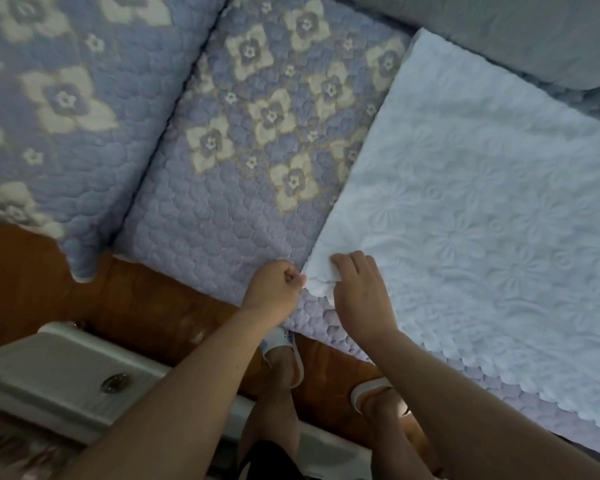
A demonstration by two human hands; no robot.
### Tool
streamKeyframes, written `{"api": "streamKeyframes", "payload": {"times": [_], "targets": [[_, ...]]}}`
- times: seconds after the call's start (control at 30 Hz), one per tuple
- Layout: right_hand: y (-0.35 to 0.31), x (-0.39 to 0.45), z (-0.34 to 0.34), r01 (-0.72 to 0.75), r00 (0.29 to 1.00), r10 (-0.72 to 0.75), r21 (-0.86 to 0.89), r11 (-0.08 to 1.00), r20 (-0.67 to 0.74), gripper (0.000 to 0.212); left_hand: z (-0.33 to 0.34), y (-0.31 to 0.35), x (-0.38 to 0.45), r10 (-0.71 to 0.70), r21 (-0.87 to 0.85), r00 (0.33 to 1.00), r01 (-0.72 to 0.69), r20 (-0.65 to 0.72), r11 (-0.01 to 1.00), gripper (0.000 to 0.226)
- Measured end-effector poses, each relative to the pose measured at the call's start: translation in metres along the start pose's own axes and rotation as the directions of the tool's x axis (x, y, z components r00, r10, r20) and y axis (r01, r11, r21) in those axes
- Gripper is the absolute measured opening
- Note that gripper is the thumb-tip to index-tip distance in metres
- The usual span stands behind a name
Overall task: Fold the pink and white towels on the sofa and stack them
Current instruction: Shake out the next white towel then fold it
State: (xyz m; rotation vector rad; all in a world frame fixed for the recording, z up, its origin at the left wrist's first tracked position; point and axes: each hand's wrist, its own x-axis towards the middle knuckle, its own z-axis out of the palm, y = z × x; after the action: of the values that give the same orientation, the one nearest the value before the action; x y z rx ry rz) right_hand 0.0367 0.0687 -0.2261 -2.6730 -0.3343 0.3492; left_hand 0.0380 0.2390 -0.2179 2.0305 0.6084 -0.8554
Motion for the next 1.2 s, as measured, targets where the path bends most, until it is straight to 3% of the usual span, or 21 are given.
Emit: {"api": "streamKeyframes", "payload": {"times": [0.2, 0.47, 0.6, 0.67, 0.73, 0.83, 0.97, 1.1, 1.2], "targets": [[-0.005, -0.018, -0.003, 0.083, 0.994, -0.076, 0.077, 0.994, -0.080, 0.042, -0.006, 0.000, 0.002, -0.054, -0.078, 0.998, 0.055, 0.022, 0.995, 0.014], [-0.007, -0.027, 0.017, 0.087, 0.996, -0.085, 0.111, 0.990, -0.022, 0.044, -0.008, 0.000, 0.002, -0.036, -0.034, 0.999, 0.037, 0.030, 0.999, 0.019], [-0.011, -0.024, 0.024, 0.076, 0.996, -0.080, 0.082, 0.994, 0.047, 0.052, -0.011, 0.011, 0.001, -0.068, -0.079, 0.996, 0.073, 0.061, 0.994, 0.047], [-0.014, -0.022, 0.024, 0.097, 0.993, -0.101, 0.056, 0.994, 0.061, 0.047, -0.007, 0.017, 0.002, -0.075, 0.002, 0.995, 0.075, 0.067, 0.997, 0.051], [-0.017, -0.024, 0.022, 0.093, 0.995, -0.094, 0.017, 0.996, 0.031, 0.041, -0.002, 0.021, 0.002, -0.032, 0.168, 0.998, 0.022, 0.058, 0.986, 0.042], [-0.005, -0.040, 0.007, -0.082, 0.997, 0.080, -0.098, 0.992, -0.022, 0.046, 0.002, 0.020, 0.003, -0.028, 0.152, 0.999, 0.024, 0.021, 0.988, 0.029], [0.053, -0.076, -0.020, -0.342, 0.939, 0.326, -0.206, 0.917, -0.107, 0.053, 0.003, 0.022, -0.005, -0.068, 0.044, 0.998, 0.068, -0.002, 0.997, 0.035], [0.107, -0.119, -0.040, -0.430, 0.903, 0.403, -0.258, 0.865, -0.151, 0.047, 0.006, 0.021, -0.006, -0.099, -0.007, 0.995, 0.099, -0.005, 0.995, 0.030], [0.133, -0.141, -0.047, -0.384, 0.922, 0.355, -0.261, 0.886, -0.151, 0.041, 0.006, 0.024, -0.004, -0.095, 0.056, 0.995, 0.095, -0.006, 0.994, 0.028]]}}
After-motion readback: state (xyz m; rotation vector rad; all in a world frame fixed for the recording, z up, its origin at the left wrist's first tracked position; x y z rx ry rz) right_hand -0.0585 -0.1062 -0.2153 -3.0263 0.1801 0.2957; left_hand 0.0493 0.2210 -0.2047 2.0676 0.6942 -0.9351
